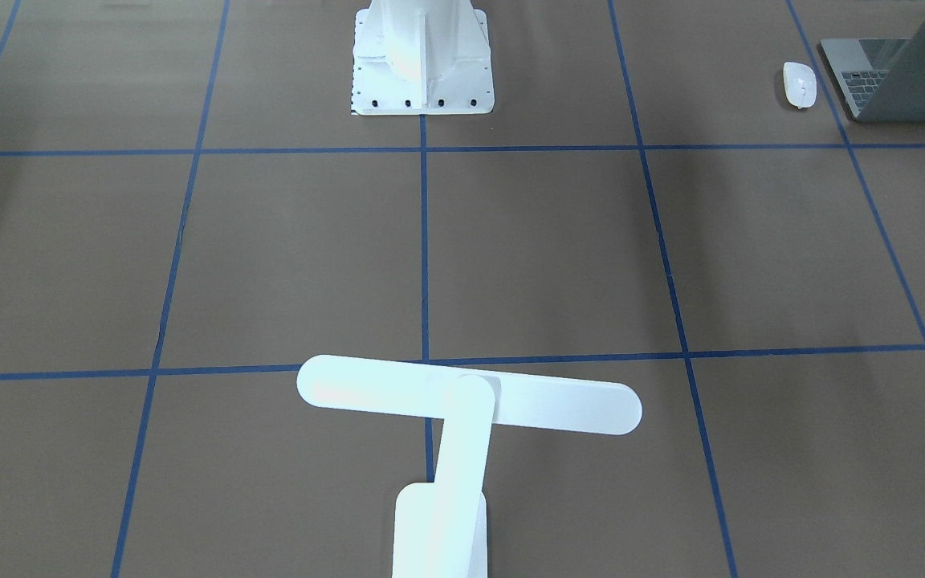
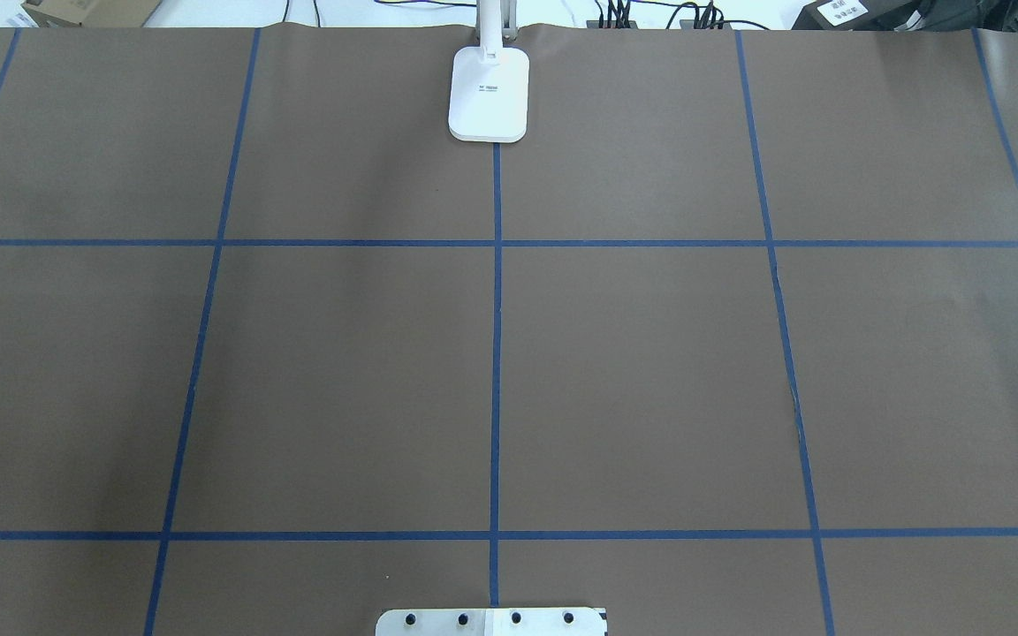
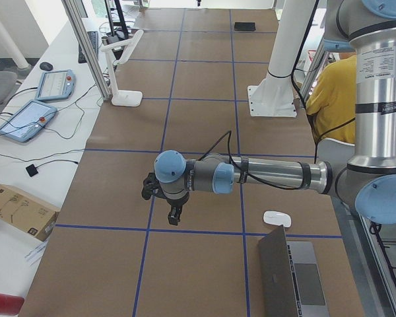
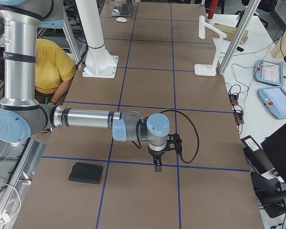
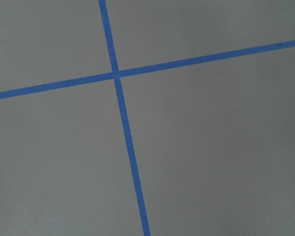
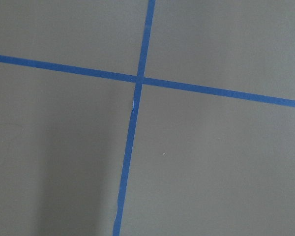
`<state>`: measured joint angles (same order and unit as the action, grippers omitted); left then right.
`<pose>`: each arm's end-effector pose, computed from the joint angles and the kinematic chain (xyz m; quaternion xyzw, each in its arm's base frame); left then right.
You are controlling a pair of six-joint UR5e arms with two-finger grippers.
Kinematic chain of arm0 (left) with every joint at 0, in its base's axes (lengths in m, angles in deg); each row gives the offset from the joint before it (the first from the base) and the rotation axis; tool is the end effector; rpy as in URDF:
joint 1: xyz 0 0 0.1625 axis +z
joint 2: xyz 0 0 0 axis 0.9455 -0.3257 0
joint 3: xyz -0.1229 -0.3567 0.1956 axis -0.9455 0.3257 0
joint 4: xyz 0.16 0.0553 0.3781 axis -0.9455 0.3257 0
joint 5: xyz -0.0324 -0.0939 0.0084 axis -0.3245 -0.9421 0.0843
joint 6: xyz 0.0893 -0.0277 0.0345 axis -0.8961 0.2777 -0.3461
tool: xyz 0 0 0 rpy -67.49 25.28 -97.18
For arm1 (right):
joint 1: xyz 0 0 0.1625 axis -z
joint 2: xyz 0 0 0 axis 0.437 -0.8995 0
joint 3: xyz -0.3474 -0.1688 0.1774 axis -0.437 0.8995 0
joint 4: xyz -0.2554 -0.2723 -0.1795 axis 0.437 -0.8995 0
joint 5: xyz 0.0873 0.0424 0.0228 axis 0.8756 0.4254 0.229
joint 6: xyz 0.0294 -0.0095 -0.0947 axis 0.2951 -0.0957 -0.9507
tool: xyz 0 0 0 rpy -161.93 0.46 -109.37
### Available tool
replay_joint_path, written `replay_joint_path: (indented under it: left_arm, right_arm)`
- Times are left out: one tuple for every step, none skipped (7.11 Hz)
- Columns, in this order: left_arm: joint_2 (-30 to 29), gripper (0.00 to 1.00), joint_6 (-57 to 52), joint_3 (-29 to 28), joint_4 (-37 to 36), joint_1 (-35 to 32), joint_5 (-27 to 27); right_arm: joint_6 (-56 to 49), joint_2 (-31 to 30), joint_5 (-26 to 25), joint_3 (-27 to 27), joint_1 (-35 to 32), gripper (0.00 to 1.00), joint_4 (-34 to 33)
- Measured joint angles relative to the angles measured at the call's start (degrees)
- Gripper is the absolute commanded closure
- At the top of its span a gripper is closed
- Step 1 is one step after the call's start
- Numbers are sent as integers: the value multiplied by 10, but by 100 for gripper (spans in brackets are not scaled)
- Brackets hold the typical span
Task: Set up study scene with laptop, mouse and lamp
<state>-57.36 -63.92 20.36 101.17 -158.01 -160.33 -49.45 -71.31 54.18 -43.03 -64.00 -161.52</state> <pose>-0.0330 -0.4589 0.6216 0.0412 0.4214 0.0858 0.9019 0.0663 -0.4519 0.6606 0.0449 -0.3546 -0.0565 0.9322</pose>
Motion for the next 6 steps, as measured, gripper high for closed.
replay_joint_path:
  left_arm:
    - [0, 0, 0, 1, 0, 0, 1]
    - [0, 0, 0, 2, 1, 0, 2]
    - [0, 0, 0, 2, 3, 0, 2]
    - [0, 0, 0, 2, 3, 0, 1]
    - [-2, 0, 0, 2, 2, 0, 2]
    - [-4, 0, 0, 1, 1, 0, 4]
  right_arm:
    - [0, 0, 0, 1, 0, 0, 0]
    - [0, 0, 0, 3, 0, 0, 1]
    - [0, 0, 1, 5, 0, 0, 1]
    - [0, 0, 1, 8, 0, 0, 1]
    - [1, 1, 0, 11, 0, 0, 2]
    - [0, 1, 0, 14, 0, 0, 2]
